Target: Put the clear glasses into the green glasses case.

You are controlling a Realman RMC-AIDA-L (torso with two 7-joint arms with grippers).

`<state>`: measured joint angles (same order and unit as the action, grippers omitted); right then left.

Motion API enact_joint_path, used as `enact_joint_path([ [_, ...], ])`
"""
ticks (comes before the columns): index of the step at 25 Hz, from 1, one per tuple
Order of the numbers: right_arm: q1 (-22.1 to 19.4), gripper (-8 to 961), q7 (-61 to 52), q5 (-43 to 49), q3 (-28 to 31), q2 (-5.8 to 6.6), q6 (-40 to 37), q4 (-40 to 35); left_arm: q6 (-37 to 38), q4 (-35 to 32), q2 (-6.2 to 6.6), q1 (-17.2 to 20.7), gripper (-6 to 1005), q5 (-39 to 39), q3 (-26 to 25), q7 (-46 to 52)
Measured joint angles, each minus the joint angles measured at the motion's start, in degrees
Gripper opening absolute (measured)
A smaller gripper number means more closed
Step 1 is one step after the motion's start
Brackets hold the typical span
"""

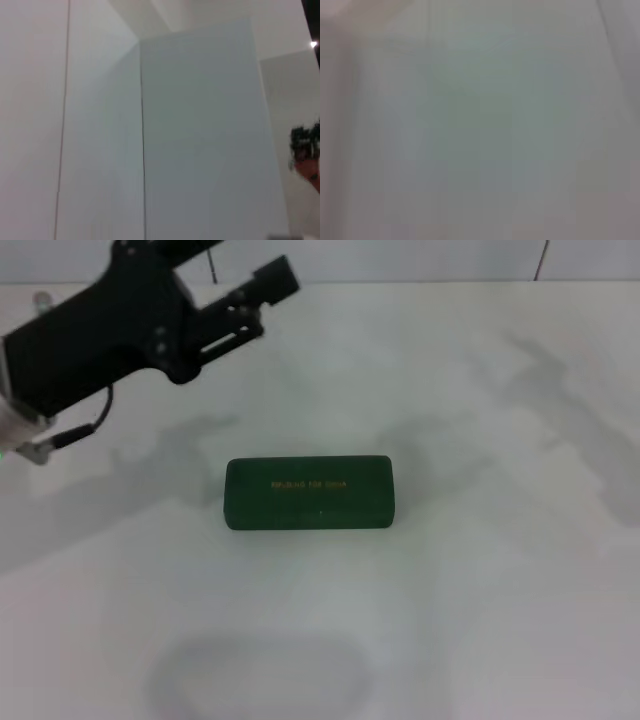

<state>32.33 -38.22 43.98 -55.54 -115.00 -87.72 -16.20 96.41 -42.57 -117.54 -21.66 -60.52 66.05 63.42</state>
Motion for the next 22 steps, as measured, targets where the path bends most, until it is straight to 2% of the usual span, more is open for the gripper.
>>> enact_joint_path([
  [1, -0.1, 575, -2.0, 1.9, -2.6, 0.8, 0.1, -2.0, -0.2, 0.2, 0.95, 0.0, 647, -1.7, 0.1, 1.6],
  [2, -0.1, 575, -5.4, 6.1, -6.9, 2.38, 0.0, -5.4, 0.0, 1.8, 2.73, -0.5, 648, -7.6, 0.3, 4.5],
  [3, 0.0, 576, -8.7, 10.9, -10.3, 3.96, -0.7, -8.3, 0.0, 1.8, 2.73, -0.5, 648, -7.6, 0.3, 4.5],
  [4, 0.2, 578, -11.8, 15.4, -13.0, 5.24, -1.5, -10.7, 0.4, 3.0, 3.16, -0.8, 648, -11.0, 0.4, 5.4],
  [6, 0.9, 580, -17.0, 23.0, -16.3, 7.37, -5.4, -13.4, 1.2, 5.5, 3.2, -0.9, 649, -16.6, 0.3, 5.5],
  [8, 1.2, 583, -18.1, 26.2, -16.5, 7.77, -8.6, -13.5, 1.1, 7.0, 2.32, -0.3, 649, -18.4, 0.1, 3.3],
  [10, 1.4, 586, -18.1, 29.3, -16.5, 7.14, -9.6, -13.7, 0.9, 7.5, 1.72, 0.4, 654, -18.8, 0.0, 1.6],
  [14, 2.0, 591, -18.7, 36.0, -16.5, 5.01, -7.7, -15.7, 0.7, 7.8, 1.38, 1.1, 665, -18.9, 0.0, 0.5],
  [18, 1.8, 596, -20.6, 38.4, -16.2, 3.34, -3.3, -17.0, 0.4, 8.4, 1.13, 1.6, 676, -19.2, -0.1, -0.5],
  [22, 0.3, 602, -21.8, 39.5, -14.1, 0.7, 2.8, -18.2, 0.3, 8.8, 0.54, 2.2, 687, -19.4, -0.2, -1.3],
])
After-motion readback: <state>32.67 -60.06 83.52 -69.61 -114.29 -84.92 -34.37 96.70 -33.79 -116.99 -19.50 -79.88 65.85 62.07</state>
